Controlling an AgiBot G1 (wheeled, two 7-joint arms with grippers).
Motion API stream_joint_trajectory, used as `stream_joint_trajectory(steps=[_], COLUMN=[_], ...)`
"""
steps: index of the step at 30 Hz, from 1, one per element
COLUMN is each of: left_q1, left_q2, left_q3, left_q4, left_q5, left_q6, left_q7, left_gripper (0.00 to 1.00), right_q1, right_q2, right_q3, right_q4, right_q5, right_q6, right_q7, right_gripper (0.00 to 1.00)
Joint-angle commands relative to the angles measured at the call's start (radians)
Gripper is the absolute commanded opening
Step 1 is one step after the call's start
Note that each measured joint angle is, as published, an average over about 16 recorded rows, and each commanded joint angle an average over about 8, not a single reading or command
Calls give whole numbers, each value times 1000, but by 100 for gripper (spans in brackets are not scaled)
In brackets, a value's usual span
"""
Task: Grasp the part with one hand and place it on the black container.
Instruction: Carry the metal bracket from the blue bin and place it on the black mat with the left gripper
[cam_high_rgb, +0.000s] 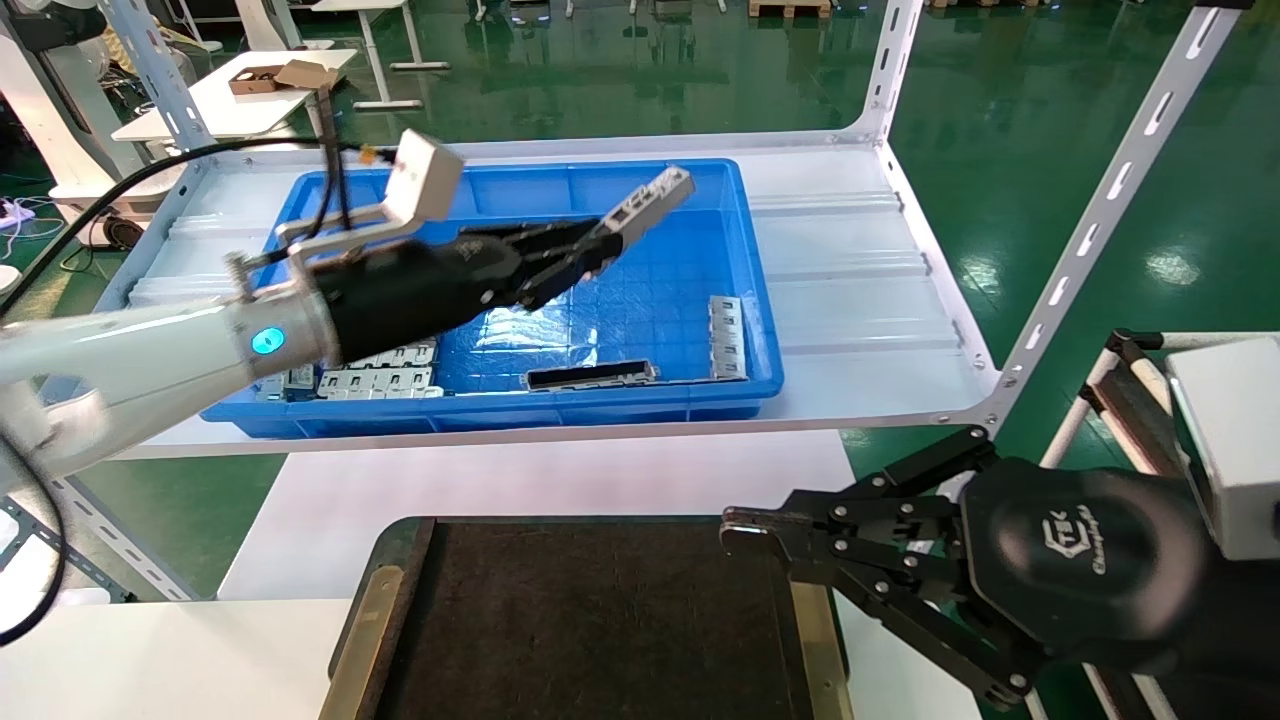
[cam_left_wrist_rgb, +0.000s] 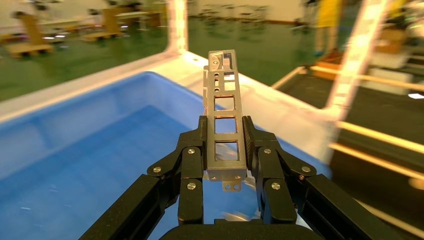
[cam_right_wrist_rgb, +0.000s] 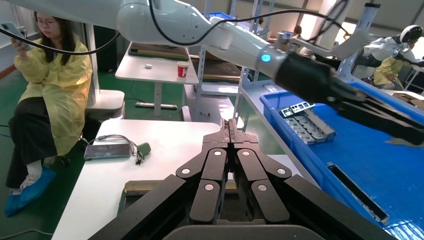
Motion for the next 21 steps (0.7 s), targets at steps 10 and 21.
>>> stream_joint_trajectory(steps=[10,21], left_q1=[154,479], left_q2=[-119,-267], left_q3=[-12,-5], left_q4=[-182,-634], left_q5=[-64,-181], left_q6=[323,300], left_q7=[-106,-309], left_gripper=[0,0], right_q1=[0,0], right_q2=[0,1], right_q3=[-1,-1], right_q4=[0,0], right_q5=[0,1], right_q6=[0,1], right_q7=[0,-1], right_gripper=[0,0])
